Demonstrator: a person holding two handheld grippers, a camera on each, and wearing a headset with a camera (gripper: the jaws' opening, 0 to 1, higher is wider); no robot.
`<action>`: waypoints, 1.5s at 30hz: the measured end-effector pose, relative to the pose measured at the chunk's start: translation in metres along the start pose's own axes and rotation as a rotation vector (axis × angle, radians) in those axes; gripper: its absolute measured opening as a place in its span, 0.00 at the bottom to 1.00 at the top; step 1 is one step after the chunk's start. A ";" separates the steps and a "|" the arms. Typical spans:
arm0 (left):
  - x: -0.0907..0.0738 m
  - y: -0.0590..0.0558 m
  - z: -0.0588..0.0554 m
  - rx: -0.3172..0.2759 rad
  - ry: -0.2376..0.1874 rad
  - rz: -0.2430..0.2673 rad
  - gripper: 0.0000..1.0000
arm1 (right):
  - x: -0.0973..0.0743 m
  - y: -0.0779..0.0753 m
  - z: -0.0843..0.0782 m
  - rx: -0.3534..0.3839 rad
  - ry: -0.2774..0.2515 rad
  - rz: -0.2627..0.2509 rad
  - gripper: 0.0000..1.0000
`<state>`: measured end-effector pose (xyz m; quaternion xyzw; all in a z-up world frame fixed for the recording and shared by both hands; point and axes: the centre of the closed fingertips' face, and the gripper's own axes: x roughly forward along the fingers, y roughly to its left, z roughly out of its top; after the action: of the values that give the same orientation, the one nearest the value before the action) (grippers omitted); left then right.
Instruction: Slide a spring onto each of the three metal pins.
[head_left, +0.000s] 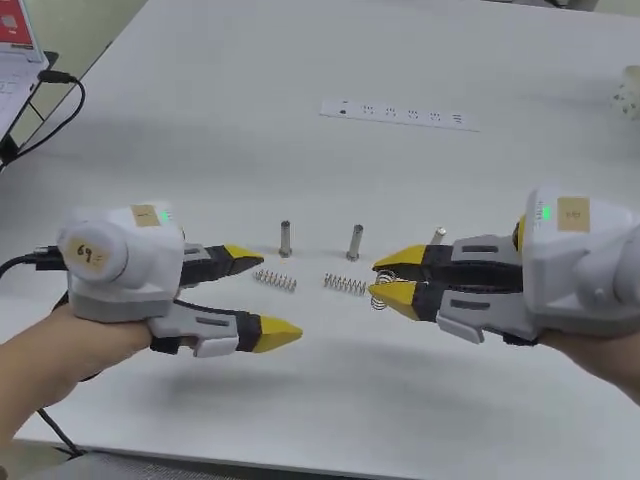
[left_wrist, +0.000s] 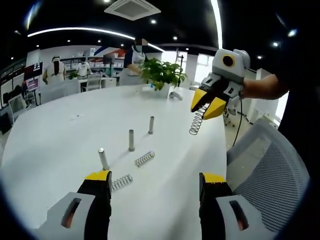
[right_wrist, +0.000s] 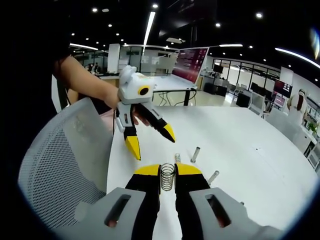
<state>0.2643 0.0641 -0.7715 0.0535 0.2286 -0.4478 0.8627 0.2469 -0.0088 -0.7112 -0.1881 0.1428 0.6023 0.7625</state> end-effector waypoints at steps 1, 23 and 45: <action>0.000 0.001 -0.001 -0.001 0.003 0.007 0.78 | 0.000 -0.001 0.000 0.001 -0.001 -0.003 0.08; -0.016 0.018 -0.012 -0.066 0.012 0.073 0.98 | -0.009 -0.022 -0.009 0.036 0.004 -0.072 0.08; -0.024 0.022 -0.015 -0.068 0.011 0.097 0.98 | -0.034 -0.097 -0.027 0.111 0.031 -0.253 0.08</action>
<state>0.2645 0.0995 -0.7767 0.0377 0.2457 -0.3974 0.8833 0.3339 -0.0704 -0.7086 -0.1713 0.1630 0.4897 0.8392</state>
